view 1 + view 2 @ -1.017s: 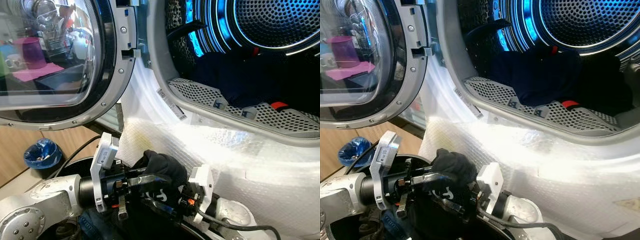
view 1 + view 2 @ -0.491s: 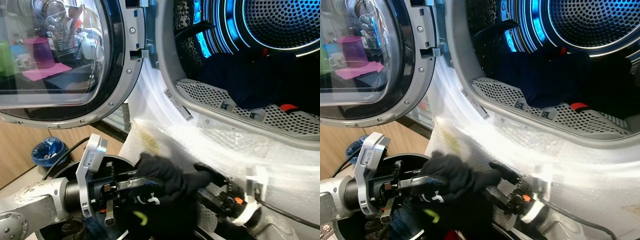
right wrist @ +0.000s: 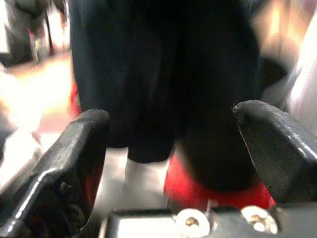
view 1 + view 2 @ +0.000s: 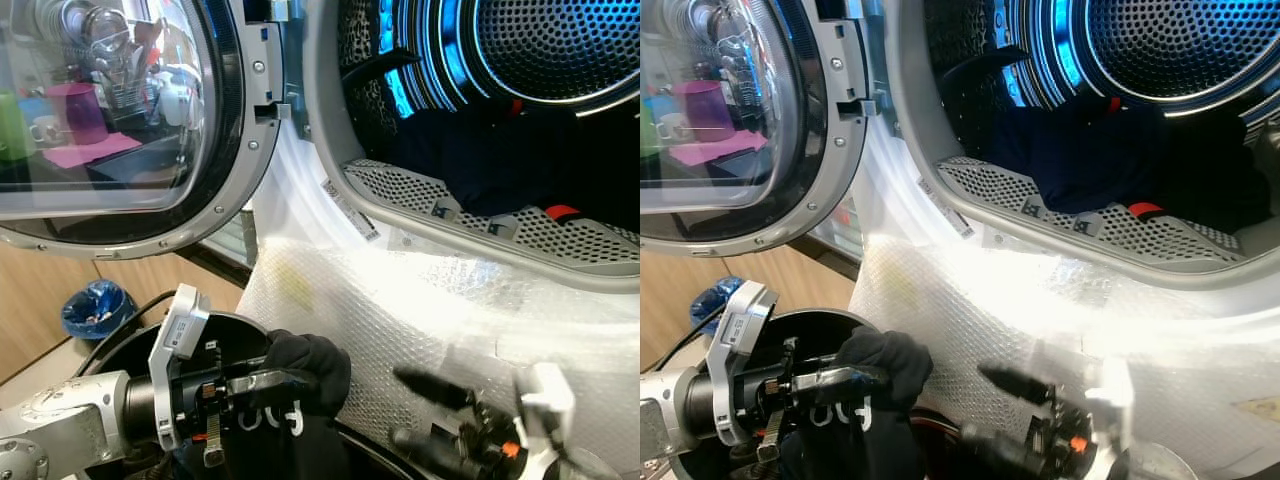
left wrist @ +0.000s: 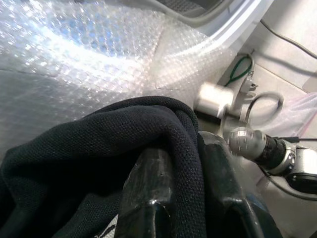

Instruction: Clothes washing

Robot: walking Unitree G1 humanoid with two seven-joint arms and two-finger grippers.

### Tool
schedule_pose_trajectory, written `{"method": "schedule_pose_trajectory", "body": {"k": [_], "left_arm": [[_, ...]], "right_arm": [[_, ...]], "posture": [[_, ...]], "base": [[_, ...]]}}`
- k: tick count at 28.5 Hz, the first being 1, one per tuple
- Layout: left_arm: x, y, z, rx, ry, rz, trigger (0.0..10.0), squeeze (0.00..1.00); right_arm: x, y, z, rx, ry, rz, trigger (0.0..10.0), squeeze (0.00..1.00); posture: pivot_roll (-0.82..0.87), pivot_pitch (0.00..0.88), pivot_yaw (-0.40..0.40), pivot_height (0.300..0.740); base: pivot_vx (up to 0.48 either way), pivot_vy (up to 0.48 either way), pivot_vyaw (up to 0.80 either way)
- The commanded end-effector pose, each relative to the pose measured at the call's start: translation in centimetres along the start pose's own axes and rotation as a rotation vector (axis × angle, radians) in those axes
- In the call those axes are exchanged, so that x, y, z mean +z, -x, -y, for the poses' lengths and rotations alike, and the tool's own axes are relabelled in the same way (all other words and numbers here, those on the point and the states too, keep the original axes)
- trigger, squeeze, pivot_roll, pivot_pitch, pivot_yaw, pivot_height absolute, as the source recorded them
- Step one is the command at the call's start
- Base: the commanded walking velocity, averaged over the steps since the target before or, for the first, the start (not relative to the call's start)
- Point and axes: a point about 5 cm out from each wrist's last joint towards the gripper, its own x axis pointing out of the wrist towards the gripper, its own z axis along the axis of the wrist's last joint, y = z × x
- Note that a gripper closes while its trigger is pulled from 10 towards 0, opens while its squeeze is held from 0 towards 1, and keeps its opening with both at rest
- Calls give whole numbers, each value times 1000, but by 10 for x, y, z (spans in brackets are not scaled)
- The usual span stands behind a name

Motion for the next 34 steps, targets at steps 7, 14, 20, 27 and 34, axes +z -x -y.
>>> {"method": "schedule_pose_trajectory", "body": {"k": [7,14,20,27,34], "left_arm": [[12,-1,5,-34,-75,7,0,0],[24,-8,9,-135,-119,-13,0,0],[24,-16,12,-270,-146,-145,0,0],[49,-40,8,-448,-294,-267,0,0],[89,-88,10,-639,-474,-253,0,0]], "right_arm": [[-61,-10,-8,68,-4,-411,10000,0],[-155,-22,24,-384,-60,-731,10000,0],[-176,-37,21,-544,-185,-751,10000,0],[-194,-51,6,-544,-234,-841,10000,0],[-208,-59,-7,-599,-292,-862,10000,0]], "posture": [[63,20,-6,740],[102,0,8,740],[111,0,20,740],[126,0,42,740],[121,0,75,740]], "base": [[0,0,0],[0,0,0],[0,0,0],[0,0,0],[0,0,0]]}}
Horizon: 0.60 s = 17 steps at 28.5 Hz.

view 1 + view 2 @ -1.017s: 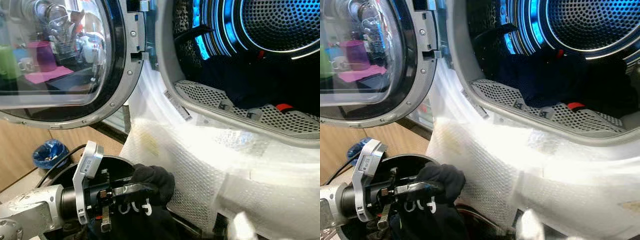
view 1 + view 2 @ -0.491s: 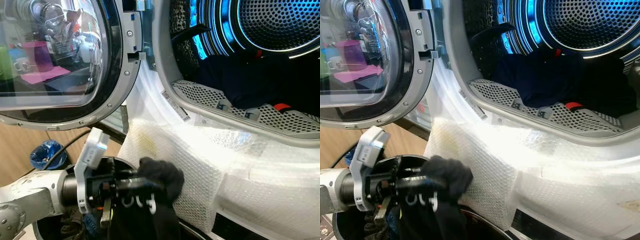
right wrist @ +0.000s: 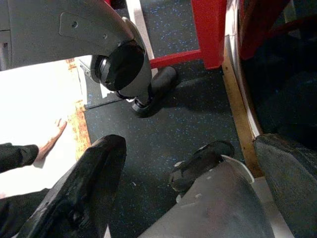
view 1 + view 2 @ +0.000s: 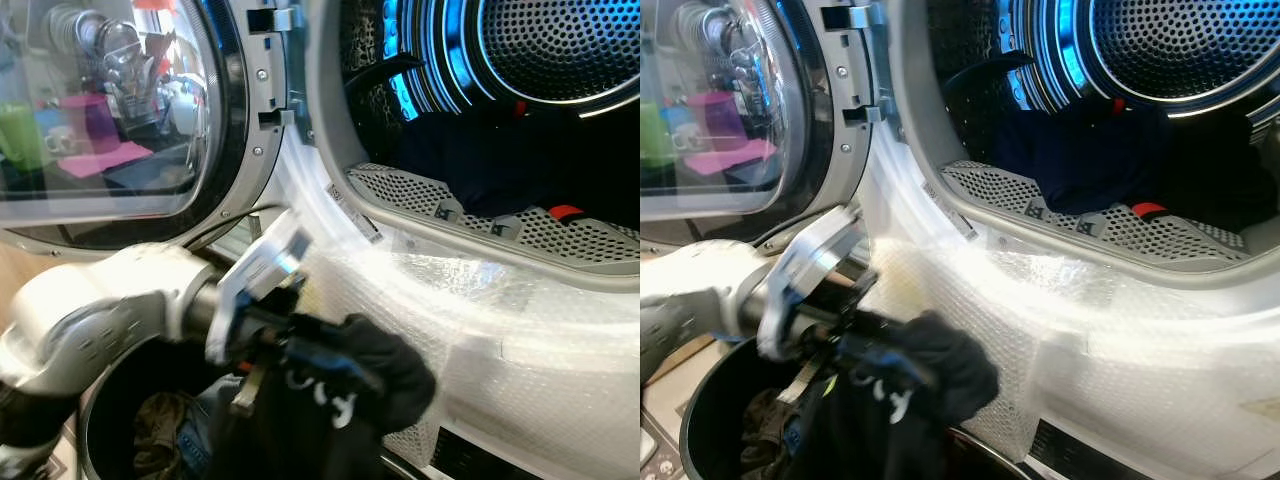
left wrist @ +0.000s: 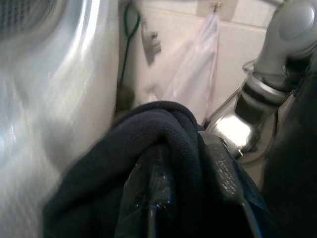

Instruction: Clothes washing

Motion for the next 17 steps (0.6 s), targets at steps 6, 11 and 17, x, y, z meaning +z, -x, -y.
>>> {"method": "schedule_pose_trajectory", "body": {"k": [6,11,17], "left_arm": [[55,-17,-46,-50,-218,37,0,0],[87,-28,-82,-3,-311,48,0,0],[129,-28,-113,212,-394,137,0,0]], "right_arm": [[-22,-6,-16,-55,-109,-66,10000,0],[-25,-6,-14,-114,-175,-71,10000,0],[-25,-6,-14,-135,-212,-59,10000,0]], "posture": [[92,0,101,740],[77,0,107,740],[50,0,121,740]], "base": [[0,0,0],[0,0,0],[0,0,0]]}}
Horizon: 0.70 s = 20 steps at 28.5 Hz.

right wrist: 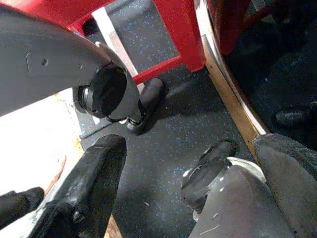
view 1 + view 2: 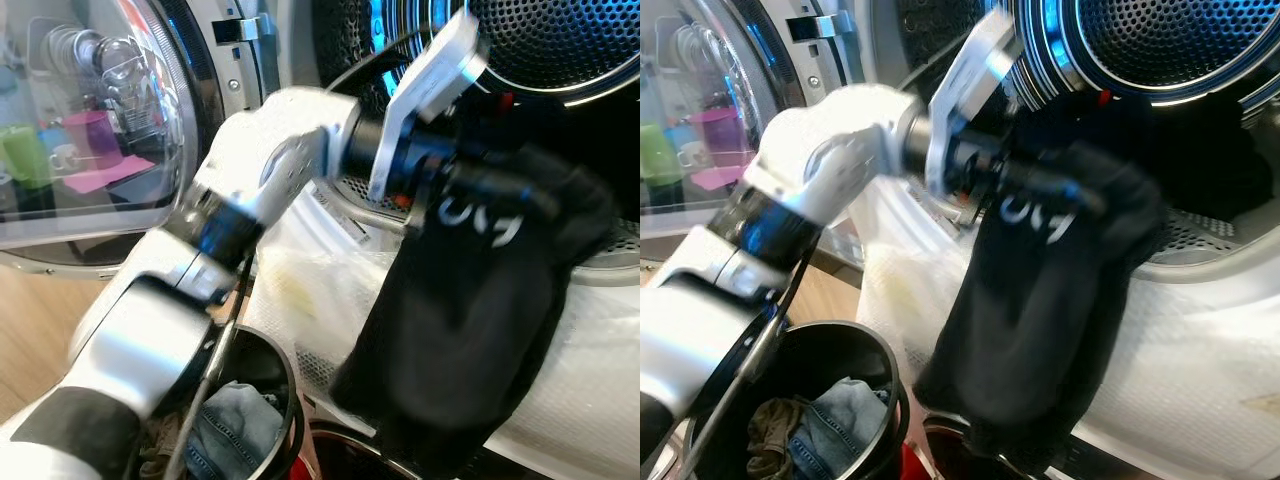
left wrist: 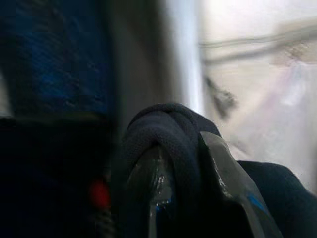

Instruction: Clothes washing

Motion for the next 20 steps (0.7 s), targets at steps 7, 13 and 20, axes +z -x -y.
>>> {"method": "schedule_pose_trajectory", "body": {"k": [7,13,20], "left_arm": [[19,25,-34,360,-93,45,0,0],[9,38,-43,502,-72,33,0,0],[2,35,-40,430,-64,-11,0,0]], "right_arm": [[-24,1,-8,-11,-91,-68,10000,0],[-24,0,-9,-21,-114,-72,10000,0],[-22,0,-7,-34,-126,-68,10000,0]], "posture": [[29,0,139,740],[24,0,139,740],[30,0,132,740]], "base": [[0,0,0],[0,0,0],[0,0,0]]}}
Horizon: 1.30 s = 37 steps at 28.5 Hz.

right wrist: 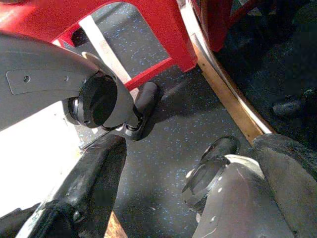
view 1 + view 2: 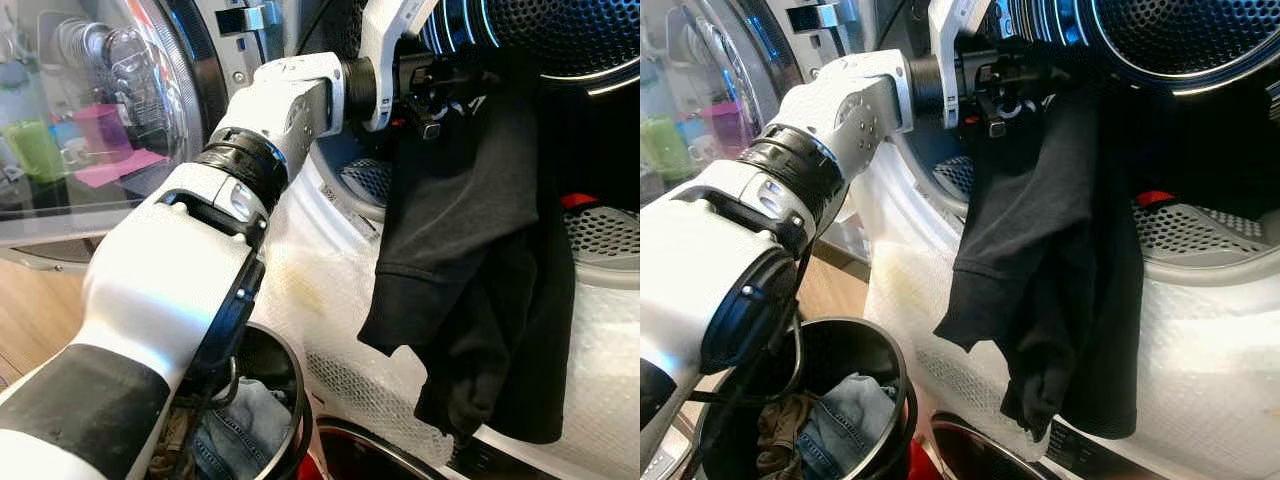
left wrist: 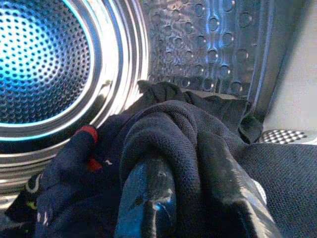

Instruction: Clothes washing

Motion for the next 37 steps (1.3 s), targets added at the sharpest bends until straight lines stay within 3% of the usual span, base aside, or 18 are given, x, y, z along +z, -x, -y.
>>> {"method": "schedule_pose_trajectory", "body": {"k": [1,6,7,8,10,11,16,22,26,30,33,37], "left_arm": [[15,1,2,-71,-67,-12,0,0],[12,-1,7,-144,-70,-44,0,0],[12,-3,15,-266,-67,-64,0,0],[12,-3,15,-266,-67,-64,0,0],[14,0,30,-529,-90,-101,0,0],[14,2,34,-600,-99,-113,0,0],[16,16,43,-692,-116,-133,0,0],[3,33,68,-834,-88,-248,0,0],[4,34,82,-902,-5,-249,0,0],[2,29,93,-961,154,-201,0,0],[-16,27,108,-1025,205,-204,0,0],[-34,21,120,-1011,393,-137,0,0]], "right_arm": [[-22,1,-8,9,-34,-81,10000,0],[-21,1,-7,3,-39,-78,10000,0],[-24,2,-5,1,-39,-79,10000,0],[-24,2,-5,1,-39,-79,10000,0],[-27,3,-2,6,-38,-74,10000,0],[-27,3,-2,10,-38,-71,10000,0],[-25,3,-3,27,-37,-54,10000,0],[-13,2,-1,48,2,-20,10000,0],[2,1,2,49,11,19,10000,0],[18,0,3,59,33,55,10000,0],[31,-1,3,64,34,87,10000,0],[41,-1,1,78,57,105,10000,0]], "posture": [[30,0,132,740],[29,0,132,740],[29,0,132,740],[29,0,132,740],[39,0,129,740],[39,0,129,740],[85,0,116,740],[137,0,103,740],[168,0,102,740],[194,0,117,740],[197,0,129,740],[205,0,149,740]], "base": [[0,0,0],[0,0,0],[0,0,0],[0,0,0],[0,0,0],[0,0,0],[0,0,0],[0,0,0],[0,0,0],[0,0,0],[0,0,0],[0,0,0]]}}
